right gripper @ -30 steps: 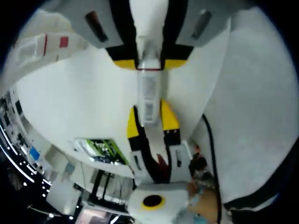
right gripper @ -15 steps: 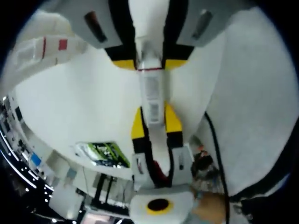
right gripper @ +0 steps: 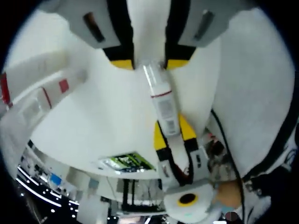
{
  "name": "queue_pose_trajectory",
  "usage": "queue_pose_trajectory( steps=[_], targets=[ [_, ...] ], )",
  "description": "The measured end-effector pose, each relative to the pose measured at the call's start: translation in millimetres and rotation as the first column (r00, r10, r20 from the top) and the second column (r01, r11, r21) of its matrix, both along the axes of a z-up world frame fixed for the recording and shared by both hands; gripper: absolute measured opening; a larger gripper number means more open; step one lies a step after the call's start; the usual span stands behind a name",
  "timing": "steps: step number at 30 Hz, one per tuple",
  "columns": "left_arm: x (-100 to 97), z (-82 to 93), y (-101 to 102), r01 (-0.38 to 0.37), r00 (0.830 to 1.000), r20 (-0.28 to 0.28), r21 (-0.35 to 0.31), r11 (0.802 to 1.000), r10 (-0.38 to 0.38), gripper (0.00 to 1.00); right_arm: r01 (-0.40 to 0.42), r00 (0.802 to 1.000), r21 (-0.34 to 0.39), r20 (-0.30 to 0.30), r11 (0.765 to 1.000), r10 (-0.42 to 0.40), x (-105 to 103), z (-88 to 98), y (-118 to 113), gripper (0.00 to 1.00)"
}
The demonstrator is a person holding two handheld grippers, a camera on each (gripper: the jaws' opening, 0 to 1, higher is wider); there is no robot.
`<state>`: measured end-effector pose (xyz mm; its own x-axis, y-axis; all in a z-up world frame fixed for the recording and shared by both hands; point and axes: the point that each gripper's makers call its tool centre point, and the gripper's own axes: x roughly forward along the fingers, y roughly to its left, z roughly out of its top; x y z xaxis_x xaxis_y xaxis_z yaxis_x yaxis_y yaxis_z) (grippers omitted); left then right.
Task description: Arrange the skincare products in the storage area until every visible bottle or jar stands upright without overlapping.
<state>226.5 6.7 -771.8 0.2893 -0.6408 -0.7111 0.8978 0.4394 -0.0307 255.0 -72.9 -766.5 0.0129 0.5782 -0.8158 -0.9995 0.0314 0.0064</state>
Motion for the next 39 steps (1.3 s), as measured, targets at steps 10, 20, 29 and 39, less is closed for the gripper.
queue_pose_trajectory(
  steps=[10,20,29,39],
  targets=[
    [-1.0,1.8,1.1,-0.01,1.0,0.008,-0.009,1.0,0.01,0.2,0.04,0.999,0.026,0.003,0.999,-0.04,4.2,1.0,-6.6,0.2],
    [-2.4,2.1,3.6,-0.044,0.999,0.007,-0.024,0.999,0.044,0.2,0.089,0.996,0.079,-0.02,0.993,-0.087,5.1,-0.1,-4.0,0.07],
    [-3.2,2.0,3.7,-0.055,0.998,0.014,-0.029,0.998,0.056,0.2,0.073,0.996,0.115,-0.059,0.991,-0.067,0.5,1.6,3.3,0.19],
    [-6.8,1.1,3.0,-0.053,0.998,0.012,-0.033,0.998,0.053,0.2,0.023,1.0,0.098,-0.007,0.995,-0.022,2.2,0.2,12.8,0.19]
  ],
)
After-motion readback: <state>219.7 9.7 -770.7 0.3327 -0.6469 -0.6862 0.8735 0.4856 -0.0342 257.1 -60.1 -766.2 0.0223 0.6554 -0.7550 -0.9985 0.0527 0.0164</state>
